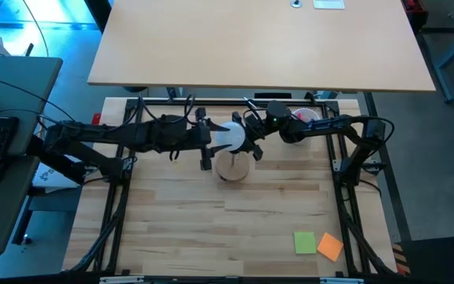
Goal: Screw lightbulb
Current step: Insert the white lightbulb into the desk lamp
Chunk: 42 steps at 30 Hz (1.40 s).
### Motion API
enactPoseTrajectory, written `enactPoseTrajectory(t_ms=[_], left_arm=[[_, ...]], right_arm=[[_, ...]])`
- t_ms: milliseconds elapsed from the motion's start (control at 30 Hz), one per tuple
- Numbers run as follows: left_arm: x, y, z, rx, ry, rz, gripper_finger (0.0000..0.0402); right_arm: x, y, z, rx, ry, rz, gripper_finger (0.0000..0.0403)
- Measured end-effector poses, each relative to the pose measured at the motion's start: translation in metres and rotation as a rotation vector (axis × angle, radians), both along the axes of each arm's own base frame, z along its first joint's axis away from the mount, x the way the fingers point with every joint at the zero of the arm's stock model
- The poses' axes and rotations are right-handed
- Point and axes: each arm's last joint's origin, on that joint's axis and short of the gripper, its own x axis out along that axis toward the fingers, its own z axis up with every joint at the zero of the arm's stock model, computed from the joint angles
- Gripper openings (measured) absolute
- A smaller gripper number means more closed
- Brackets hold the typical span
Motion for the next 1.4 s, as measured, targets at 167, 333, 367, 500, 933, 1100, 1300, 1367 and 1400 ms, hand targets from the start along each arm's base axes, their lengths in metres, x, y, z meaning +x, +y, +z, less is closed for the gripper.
enactPoseTrajectory(t_ms=[167, 333, 367, 500, 933, 1100, 1300, 1367, 1400], left_arm=[[0.000, 0.000, 0.003, 0.010, -0.020, 0.005, 0.0211], [-0.008, 0.000, 0.011, 0.049, -0.039, 0.044, 0.0211], [-0.011, 0.000, 0.012, 0.057, -0.031, 0.064, 0.0211], [-0.029, -0.004, 0.022, 0.078, -0.035, 0.127, 0.0211], [-0.041, -0.010, -0.026, 0.048, -0.177, 0.170, 0.0211], [-0.040, -0.011, -0.057, 0.021, -0.296, 0.127, 0.0211], [-0.045, -0.010, -0.060, -0.021, -0.458, 0.023, 0.0211], [-0.043, -0.007, -0.061, -0.034, -0.477, 0.004, 0.0211], [-0.042, -0.006, -0.062, -0.037, -0.474, 0.002, 0.0211]], right_arm=[[0.000, 0.000, 0.005, 0.038, -0.035, -0.024, 0.0147], [0.000, -0.001, 0.007, 0.071, -0.056, -0.108, 0.0142], [-0.002, -0.001, 0.005, 0.081, -0.065, -0.136, 0.0142], [-0.018, 0.003, 0.002, 0.153, -0.225, -0.230, 0.0128], [-0.042, 0.027, -0.020, 0.218, -0.295, -0.229, 0.0122], [-0.039, 0.035, -0.023, 0.185, -0.277, -0.224, 0.0122], [-0.031, 0.032, -0.025, 0.180, -0.208, -0.261, 0.0121], [-0.024, 0.033, -0.026, 0.168, -0.159, -0.279, 0.0121], [-0.020, 0.033, -0.025, 0.151, -0.144, -0.290, 0.0120]])
